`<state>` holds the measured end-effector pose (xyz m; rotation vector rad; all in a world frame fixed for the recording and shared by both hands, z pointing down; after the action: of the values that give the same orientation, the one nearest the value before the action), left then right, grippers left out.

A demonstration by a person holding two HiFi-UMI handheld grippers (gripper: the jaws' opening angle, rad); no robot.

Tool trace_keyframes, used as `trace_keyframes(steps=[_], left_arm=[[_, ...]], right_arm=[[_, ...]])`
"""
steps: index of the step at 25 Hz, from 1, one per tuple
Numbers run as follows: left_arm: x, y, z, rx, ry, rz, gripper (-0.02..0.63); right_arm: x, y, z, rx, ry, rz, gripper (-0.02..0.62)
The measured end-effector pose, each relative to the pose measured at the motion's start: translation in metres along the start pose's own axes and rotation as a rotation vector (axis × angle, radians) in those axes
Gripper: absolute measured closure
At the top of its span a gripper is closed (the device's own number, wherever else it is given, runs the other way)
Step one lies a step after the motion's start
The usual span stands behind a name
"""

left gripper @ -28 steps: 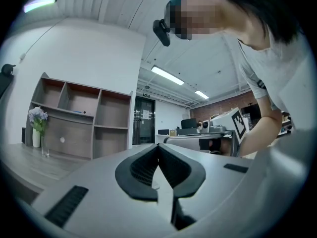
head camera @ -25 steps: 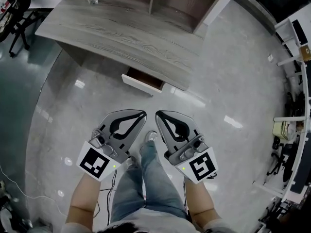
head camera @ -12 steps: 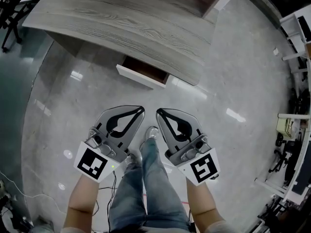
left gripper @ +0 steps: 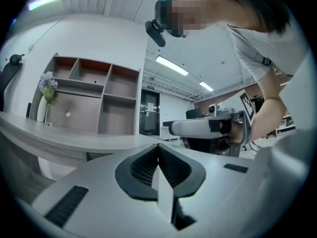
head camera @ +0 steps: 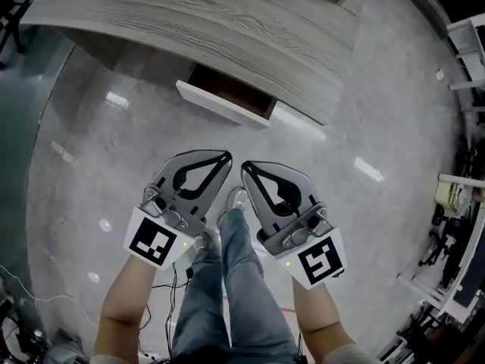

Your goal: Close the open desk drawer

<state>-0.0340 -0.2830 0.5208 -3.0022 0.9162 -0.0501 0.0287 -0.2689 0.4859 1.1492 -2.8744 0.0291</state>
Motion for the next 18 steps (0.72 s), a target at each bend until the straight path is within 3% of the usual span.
trace_keyframes(steps=[4,7,18], left_arm=[[0.009,0.009,-0.033,0.026,0.065,0.008,0.595],[0.017,0.023,-0.057,0.002,0.11,0.037,0.595],[0.056,0.058,-0.096,-0.021,0.141,0.098,0.596]], right_arm=[[0.002,-0.005,-0.01,0.009,0.005,-0.01,0.588],[0.003,-0.008,-0.016,0.01,0.013,-0.012,0.588],[0.006,-0.018,-0.023,-0.001,0.025,-0.013,0.586]])
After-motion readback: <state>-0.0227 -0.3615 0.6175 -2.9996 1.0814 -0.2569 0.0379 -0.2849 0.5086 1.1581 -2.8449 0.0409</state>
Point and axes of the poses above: the fingertips, and each gripper's own axes: x forward along the fingers, y to its left, z out of its top, the point moved 3 cm from there along -x, backward along the fingers, and after that the axes turned 2 degrees about -z, right-handed, at the moved point
